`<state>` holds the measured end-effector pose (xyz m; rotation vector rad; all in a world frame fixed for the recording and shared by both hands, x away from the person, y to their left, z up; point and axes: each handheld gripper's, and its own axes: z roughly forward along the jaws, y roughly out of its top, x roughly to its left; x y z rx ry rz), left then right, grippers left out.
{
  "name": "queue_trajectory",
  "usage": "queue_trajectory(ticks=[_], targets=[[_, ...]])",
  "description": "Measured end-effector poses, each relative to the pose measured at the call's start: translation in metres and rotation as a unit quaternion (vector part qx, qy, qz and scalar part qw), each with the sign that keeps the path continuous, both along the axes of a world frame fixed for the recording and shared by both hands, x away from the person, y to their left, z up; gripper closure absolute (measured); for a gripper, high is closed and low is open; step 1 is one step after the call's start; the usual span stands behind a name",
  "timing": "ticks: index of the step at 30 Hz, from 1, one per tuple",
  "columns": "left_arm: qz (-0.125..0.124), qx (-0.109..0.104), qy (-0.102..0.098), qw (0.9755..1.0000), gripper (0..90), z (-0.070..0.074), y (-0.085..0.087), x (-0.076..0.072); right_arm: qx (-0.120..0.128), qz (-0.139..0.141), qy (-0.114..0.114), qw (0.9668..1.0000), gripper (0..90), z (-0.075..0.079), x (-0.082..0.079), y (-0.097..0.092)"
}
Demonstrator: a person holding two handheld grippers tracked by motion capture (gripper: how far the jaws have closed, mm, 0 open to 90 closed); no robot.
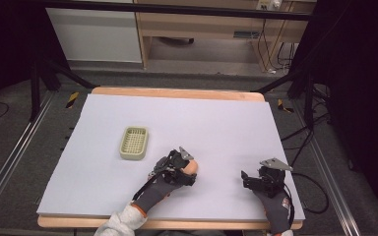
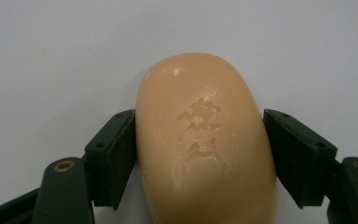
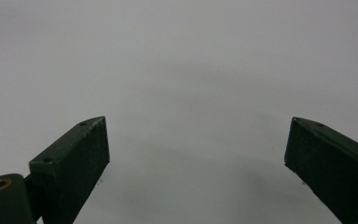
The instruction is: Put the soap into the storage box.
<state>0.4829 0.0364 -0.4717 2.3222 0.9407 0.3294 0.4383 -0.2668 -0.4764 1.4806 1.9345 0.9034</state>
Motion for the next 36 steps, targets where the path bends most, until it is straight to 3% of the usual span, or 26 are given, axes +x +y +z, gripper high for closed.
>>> queue_trajectory(ticks=[12,24,36], targets=[[0.003,-0.007,0.001,1.0,29.9,0.001,0.003,0.0,-0.004,0.002,0.001,1.0,6.8,0.0,0.0,0.0],[0.006,-0.033,-0.014,0.9993,30.4,0.023,0.019,-0.004,-0.003,0.001,-0.001,1.0,6.9,0.0,0.0,-0.001],[0.007,-0.043,-0.022,0.9988,30.7,0.037,0.029,-0.009,-0.003,0.001,-0.001,1.0,6.9,0.001,-0.001,-0.001]])
